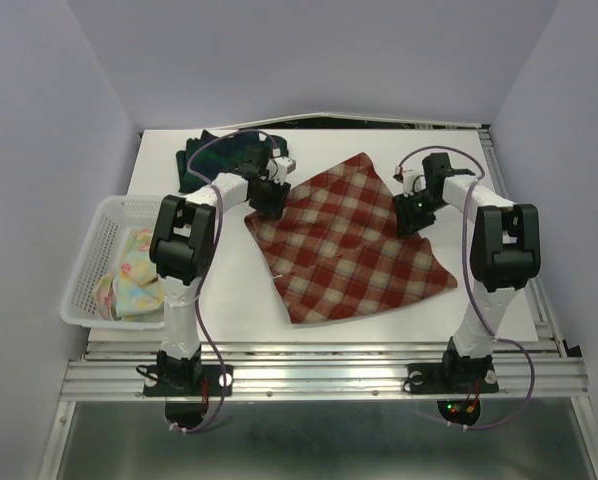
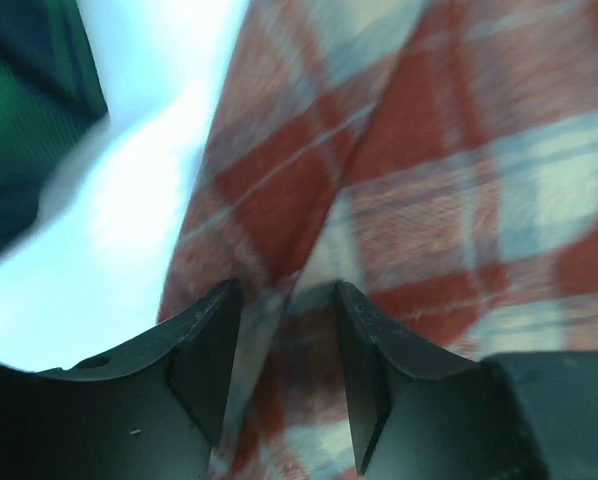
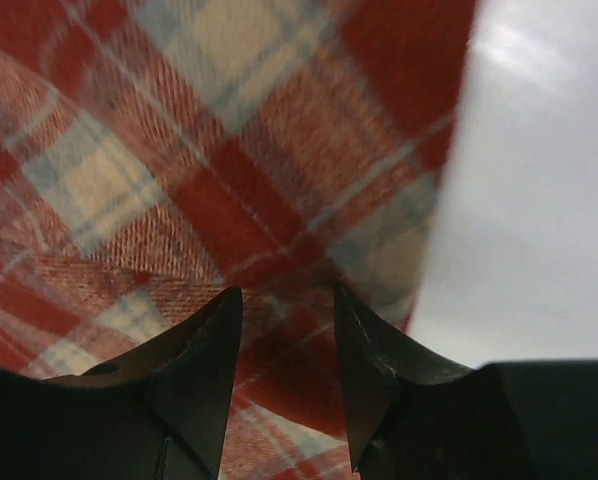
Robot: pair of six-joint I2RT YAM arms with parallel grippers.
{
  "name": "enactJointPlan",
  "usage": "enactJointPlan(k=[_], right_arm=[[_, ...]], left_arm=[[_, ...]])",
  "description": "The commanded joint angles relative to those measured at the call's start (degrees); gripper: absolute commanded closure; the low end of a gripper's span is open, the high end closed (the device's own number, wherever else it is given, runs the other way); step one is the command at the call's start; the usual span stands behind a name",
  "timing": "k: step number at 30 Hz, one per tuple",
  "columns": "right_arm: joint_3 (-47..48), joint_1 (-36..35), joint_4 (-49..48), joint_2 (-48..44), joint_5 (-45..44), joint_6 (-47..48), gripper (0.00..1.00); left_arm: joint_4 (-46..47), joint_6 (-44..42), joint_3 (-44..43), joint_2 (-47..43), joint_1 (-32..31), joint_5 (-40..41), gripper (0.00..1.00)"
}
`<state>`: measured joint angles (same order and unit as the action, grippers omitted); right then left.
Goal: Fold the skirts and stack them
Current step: Flatten the skirt out
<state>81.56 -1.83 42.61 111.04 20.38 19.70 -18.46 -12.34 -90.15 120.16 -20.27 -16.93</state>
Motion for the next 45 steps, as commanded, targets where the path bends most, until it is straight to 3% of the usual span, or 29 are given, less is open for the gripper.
enactJointPlan(k=[1,6,10,13,17,21,25,32,39,42,45], right_arm=[[-4.82,-2.65,-2.18,1.36,0.54,0.51,0.53],[-12.47,-6.43,-2.62,-1.08,0.8,1.91,0.54],[-13.8,-10.47,4.22,-4.6,8.34,7.71,0.55],[-8.02,-10.48,11.52,-5.84,16.85,8.95,0.55],[3.23,-9.34,8.12,-4.79,15.84,0.88,0.55],[12.38,-9.34,2.84,0.48,9.0,-2.82,0.55],[18.01,-9.34,1.77,5.75,8.27,-4.67,0.56],[8.98,-9.86,-2.87,3.74,9.33,-6.25,0.58],[10.99,-9.86,-12.53,10.41,-5.15,-10.2,0.62],[18.96,-9.86,-6.7,17.52,-17.79,-8.99,0.68],[20.75,-8.64,-5.78,19.73,-20.2,-6.53,0.68]], left_arm=[[-3.95,-2.41,2.17,-0.72,1.64,5.84,0.45],[-6.32,-5.06,-5.88,3.67,2.78,6.56,0.42],[-11.07,-8.57,-16.36,7.81,0.33,-1.08,0.39],[-9.85,-10.77,-18.92,6.15,-1.25,-5.46,0.35],[-6.51,-7.45,-17.26,0.53,-0.39,-7.77,0.33],[-5.88,-7.6,-8.84,-6.94,0.85,-12.06,0.34],[-8.78,-17.61,3.38,-19.22,-0.47,-13.4,0.34],[-15.03,-32.04,26.82,-31.73,-2.66,-12.17,0.38],[-10.55,-38.28,38.9,-30.34,-8.99,0.22,0.48],[-13.96,-41.62,40.04,-28.23,-9.17,1.37,0.51],[-15.11,-46.27,42.67,-30.15,-9.43,2.42,0.51]])
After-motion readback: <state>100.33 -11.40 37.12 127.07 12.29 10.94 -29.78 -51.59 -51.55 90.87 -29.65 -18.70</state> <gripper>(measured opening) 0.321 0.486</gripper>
